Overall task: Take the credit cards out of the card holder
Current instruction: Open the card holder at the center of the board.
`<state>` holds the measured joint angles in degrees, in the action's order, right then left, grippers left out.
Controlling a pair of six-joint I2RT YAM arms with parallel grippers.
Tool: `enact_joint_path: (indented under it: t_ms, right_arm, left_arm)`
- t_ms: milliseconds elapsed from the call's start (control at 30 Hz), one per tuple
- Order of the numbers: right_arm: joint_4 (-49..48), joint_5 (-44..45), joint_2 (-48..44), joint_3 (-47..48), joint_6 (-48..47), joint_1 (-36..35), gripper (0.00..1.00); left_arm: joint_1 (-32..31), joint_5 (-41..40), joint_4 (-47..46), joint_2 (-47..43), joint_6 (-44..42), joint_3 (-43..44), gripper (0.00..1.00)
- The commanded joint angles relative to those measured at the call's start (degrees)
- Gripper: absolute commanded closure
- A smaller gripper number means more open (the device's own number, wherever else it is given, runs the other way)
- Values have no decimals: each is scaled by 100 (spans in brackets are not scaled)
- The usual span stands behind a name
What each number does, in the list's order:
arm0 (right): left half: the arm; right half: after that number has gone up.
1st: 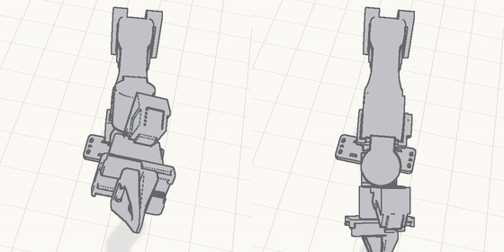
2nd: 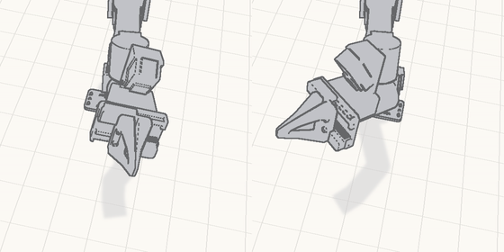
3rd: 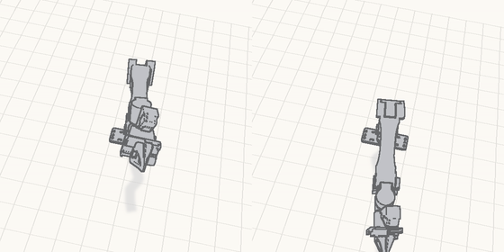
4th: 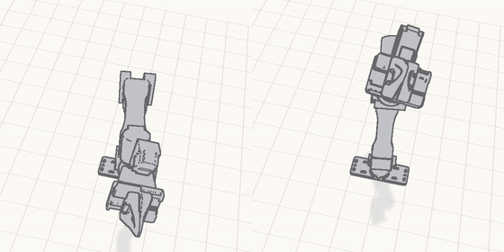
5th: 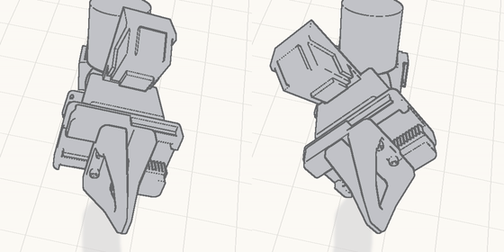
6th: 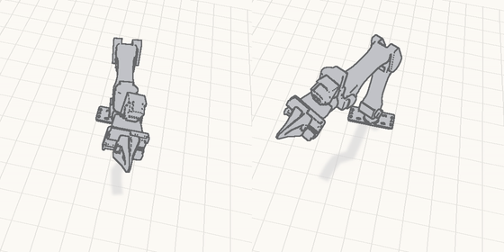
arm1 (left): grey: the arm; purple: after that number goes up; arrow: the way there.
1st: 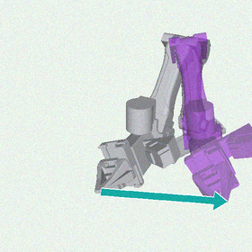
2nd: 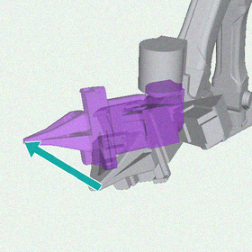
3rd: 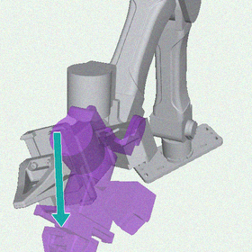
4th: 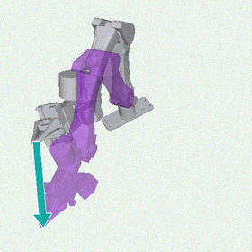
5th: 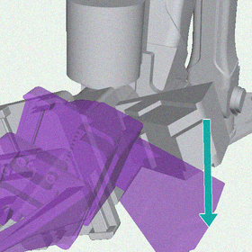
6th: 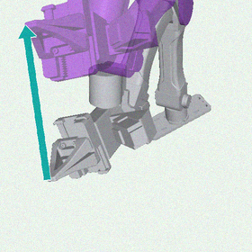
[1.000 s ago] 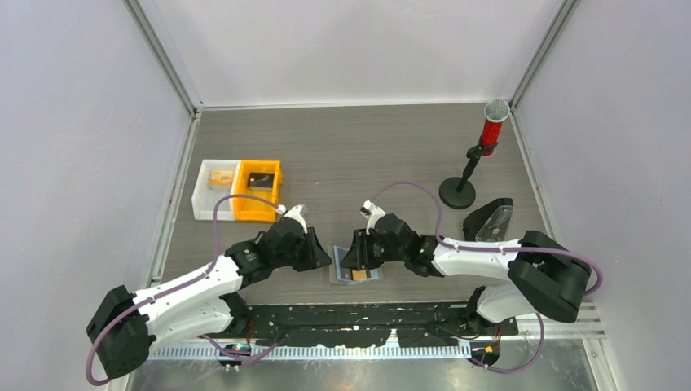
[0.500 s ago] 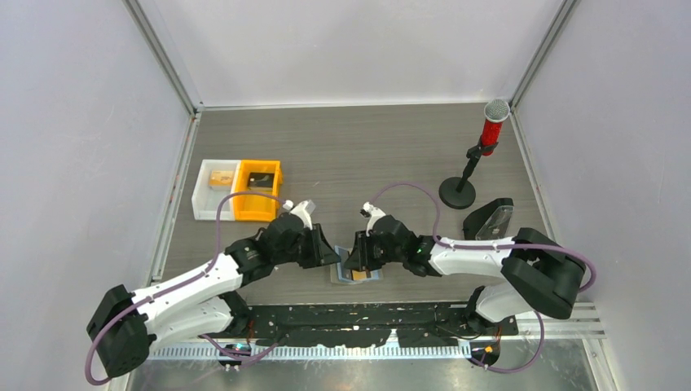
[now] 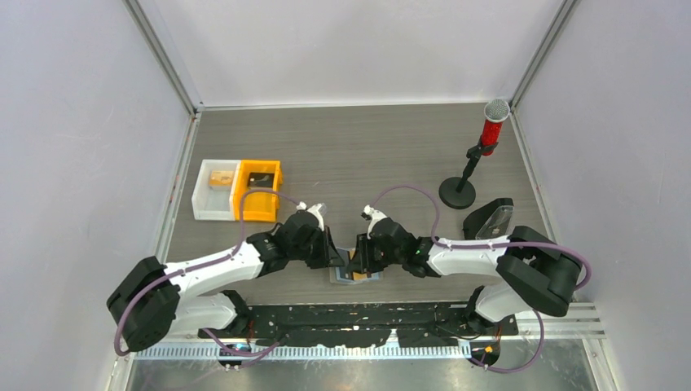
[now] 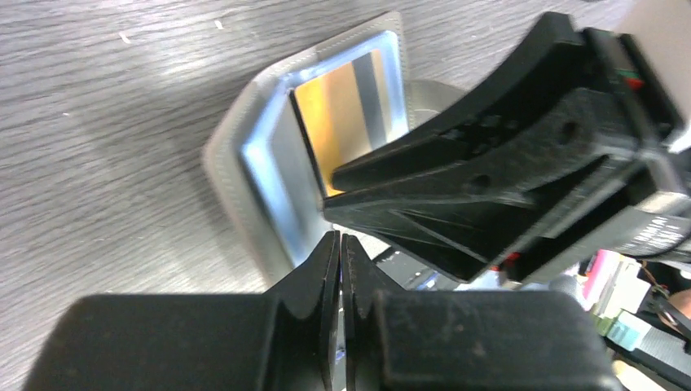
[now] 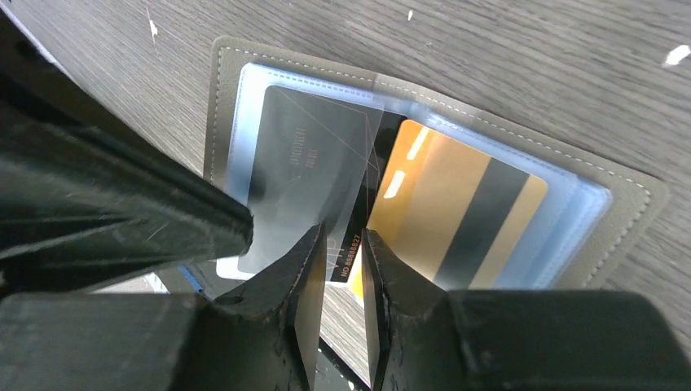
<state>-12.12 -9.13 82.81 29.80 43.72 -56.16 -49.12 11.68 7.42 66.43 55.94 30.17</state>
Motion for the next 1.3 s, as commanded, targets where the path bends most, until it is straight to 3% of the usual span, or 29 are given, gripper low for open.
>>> enact_joint_path:
  t_ms: [0, 400, 733, 1033, 1267]
  right_arm:
    - [134, 330, -318, -57, -75, -22, 70]
    - [481, 510, -261, 21, -229, 5, 70]
    - [922, 514, -1133, 74, -198, 35, 70]
    - [861, 491, -1238, 41, -302, 167, 70]
    - [676, 398, -1280, -158, -356, 337, 71]
  left_arm:
    - [-27, -324, -223, 180, -158, -122, 95]
    - [-27, -636, -118, 274, -180, -508, 97]
    - [-44, -474, -198, 285, -167, -412, 96]
    - [-45, -160, 72, -27, -143, 179, 86]
    - [-192, -15, -278, 340, -24, 443, 79]
